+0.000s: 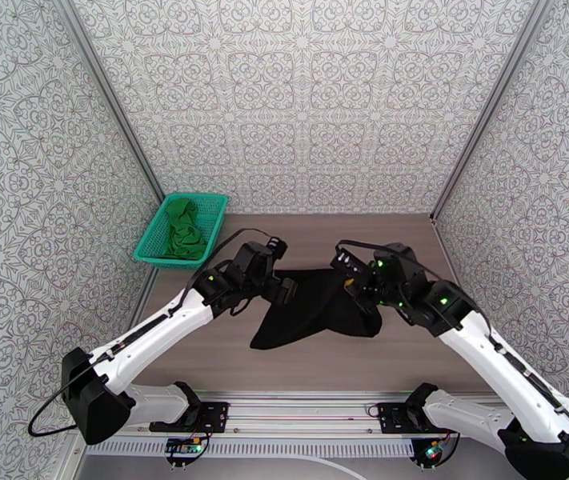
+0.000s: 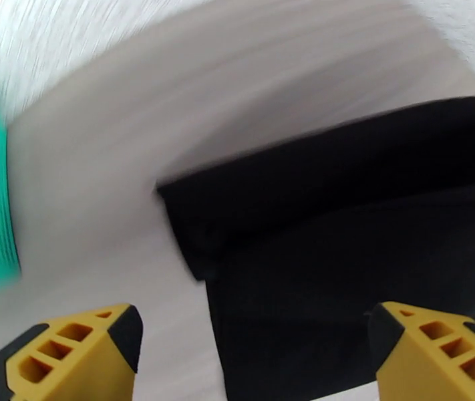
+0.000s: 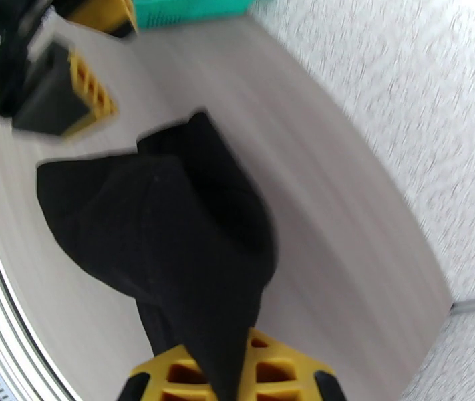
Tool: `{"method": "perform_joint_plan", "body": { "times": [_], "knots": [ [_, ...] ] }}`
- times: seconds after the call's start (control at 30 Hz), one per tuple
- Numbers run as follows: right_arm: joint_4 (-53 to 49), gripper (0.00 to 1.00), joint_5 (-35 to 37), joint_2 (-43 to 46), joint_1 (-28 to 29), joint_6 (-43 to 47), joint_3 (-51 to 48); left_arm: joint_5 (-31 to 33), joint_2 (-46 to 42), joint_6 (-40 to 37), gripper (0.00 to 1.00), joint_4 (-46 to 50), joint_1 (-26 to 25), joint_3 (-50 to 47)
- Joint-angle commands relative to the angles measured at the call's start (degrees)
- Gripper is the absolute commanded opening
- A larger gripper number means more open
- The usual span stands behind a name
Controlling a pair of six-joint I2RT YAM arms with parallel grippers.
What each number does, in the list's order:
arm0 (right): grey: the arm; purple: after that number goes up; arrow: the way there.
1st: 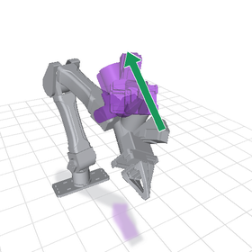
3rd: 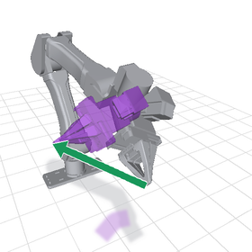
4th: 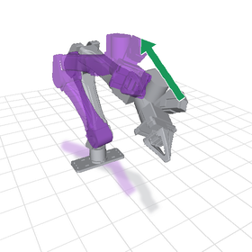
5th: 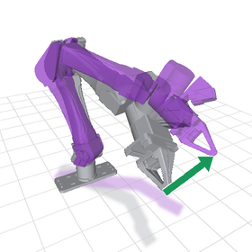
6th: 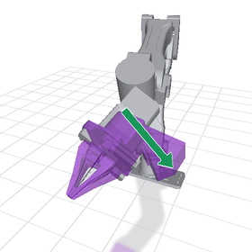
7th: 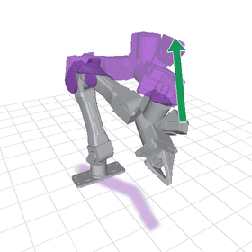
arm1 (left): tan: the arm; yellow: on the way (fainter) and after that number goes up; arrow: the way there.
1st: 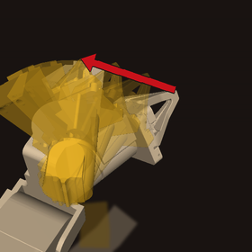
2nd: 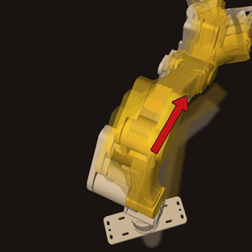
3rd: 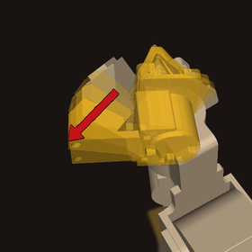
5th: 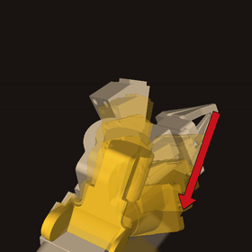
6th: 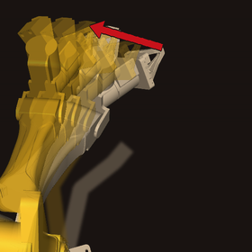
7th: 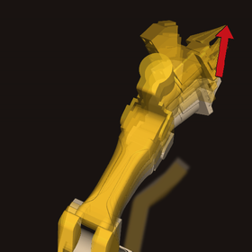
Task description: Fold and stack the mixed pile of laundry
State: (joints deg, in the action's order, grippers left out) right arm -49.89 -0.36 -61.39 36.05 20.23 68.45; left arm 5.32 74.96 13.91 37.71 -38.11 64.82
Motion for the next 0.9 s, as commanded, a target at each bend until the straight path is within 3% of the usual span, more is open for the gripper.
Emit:
{"method": "perform_joint_plan", "body": {
  "times": [0.0, 0.13, 0.2, 0.33, 0.67, 0.87],
  "knots": [
    [2.7, 0.00, 1.1, 2.7, -0.3, -3.8, -3.3, -5.4, -4.0, 11.5, 0.87, -4.5, 5.8, -7.7],
    [2.6, 0.00, 0.8, 3.8, -0.3, -4.8, -4.9, -19.1, -3.8, 16.8, 0.67, -15.8, 14.1, -15.7],
    [2.6, 0.00, 0.7, 3.8, -0.3, -5.1, -5.1, -26.2, -0.8, 18.2, 0.67, -19.7, 16.3, -17.2],
    [2.2, 0.00, 0.7, 3.9, -0.3, -5.0, -5.2, -33.2, 6.2, 18.4, 0.71, -23.6, 16.3, -17.0],
    [2.1, 0.00, 0.6, 7.3, -0.3, -5.2, -5.6, -33.4, 18.4, 17.9, 0.81, -27.3, 13.6, -17.6],
    [2.6, 0.00, 0.3, 7.9, -0.3, -5.3, -5.7, -34.1, 21.7, 17.8, 0.77, -28.3, 9.8, -16.4]
  ]
}}
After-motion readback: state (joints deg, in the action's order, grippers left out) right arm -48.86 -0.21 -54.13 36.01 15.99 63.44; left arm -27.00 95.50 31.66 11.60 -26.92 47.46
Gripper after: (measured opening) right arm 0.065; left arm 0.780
